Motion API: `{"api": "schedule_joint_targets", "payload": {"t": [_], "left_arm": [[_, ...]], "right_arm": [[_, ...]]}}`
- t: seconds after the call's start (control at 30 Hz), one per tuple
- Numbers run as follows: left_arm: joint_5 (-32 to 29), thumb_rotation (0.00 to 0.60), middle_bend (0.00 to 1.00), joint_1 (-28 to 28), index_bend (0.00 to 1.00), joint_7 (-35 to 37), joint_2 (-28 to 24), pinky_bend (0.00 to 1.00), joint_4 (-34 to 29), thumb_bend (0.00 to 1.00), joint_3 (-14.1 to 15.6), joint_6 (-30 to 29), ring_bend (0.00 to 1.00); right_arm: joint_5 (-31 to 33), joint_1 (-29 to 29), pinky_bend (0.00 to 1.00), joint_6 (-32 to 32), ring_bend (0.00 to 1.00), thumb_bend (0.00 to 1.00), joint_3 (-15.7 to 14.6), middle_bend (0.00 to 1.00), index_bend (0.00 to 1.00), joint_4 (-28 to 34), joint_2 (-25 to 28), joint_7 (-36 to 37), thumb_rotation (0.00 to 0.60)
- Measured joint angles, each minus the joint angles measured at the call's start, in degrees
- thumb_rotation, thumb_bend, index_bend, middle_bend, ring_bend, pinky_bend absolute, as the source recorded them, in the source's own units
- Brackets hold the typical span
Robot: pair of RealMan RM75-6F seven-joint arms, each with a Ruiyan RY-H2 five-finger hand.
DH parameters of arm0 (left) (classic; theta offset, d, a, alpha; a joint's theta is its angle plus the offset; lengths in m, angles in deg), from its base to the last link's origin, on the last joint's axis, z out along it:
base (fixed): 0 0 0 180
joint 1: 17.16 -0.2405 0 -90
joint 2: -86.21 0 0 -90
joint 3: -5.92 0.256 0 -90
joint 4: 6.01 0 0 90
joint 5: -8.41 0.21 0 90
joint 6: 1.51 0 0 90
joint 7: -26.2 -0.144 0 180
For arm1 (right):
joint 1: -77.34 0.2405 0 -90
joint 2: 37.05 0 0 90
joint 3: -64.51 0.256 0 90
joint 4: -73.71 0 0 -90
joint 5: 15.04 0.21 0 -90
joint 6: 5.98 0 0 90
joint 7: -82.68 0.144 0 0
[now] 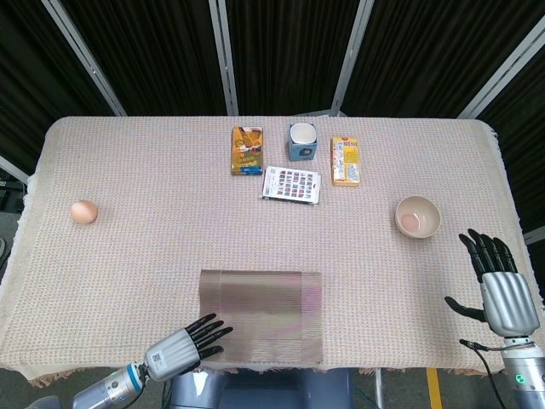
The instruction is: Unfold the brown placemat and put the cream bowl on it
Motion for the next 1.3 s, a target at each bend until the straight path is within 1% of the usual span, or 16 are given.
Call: {"api": "schedule_joint_targets", "payload": {"t": [0.13,0.27,0.43,0.87,1.13,1.3], "left_arm": [[-0.52,0.600,0.00,0.26,0.28,-0.16,-0.23,0.00,-0.40,0.36,0.06,0.28,0.00],[-0.90,0.600,0.00,0.41,0.29,-0.18,-0.27,0.00,-0.77,0.42,0.24,0.50,0.00],[-1.17,0.600,0.00,0.60,0.29,-0.23,-0.25,0.00,-1.15,0.46,0.33,0.74,0.00],[-2.10,0.600,0.00,1.05,0.29,-0.41,-0.54,0.00,-2.39,0.46,0.77,1.05,0.00],[-3.30,0.600,0.00,1.66,0.29,-0.80,-0.83,0.00,-4.23,0.46,-0.27,1.33,0.00],[-4.10,0.600,0.00,1.84,0.29,-1.06,-0.90,0.00,-4.62,0.46,-0.28,2.35,0.00]], "right_arm": [[0.00,-0.02,0.00,0.03,0.00,0.00,0.07,0.00,0.00,0.04,0.06,0.12,0.600],[-0.05,-0.05,0.00,0.03,0.00,0.00,0.07,0.00,0.00,0.09,0.13,0.16,0.600],[-0.14,-0.05,0.00,0.00,0.00,0.00,0.06,0.00,0.00,0.20,0.21,0.22,0.600],[-0.18,-0.07,0.00,-0.17,0.00,0.00,0.06,0.00,0.00,0.26,0.33,0.13,0.600],[-0.15,-0.08,0.00,-0.23,0.00,0.00,0.10,0.00,0.00,0.35,0.39,0.07,0.600],[-0.17,-0.10,0.00,-0.19,0.00,0.00,0.15,0.00,0.00,0.34,0.46,0.24,0.600]]}}
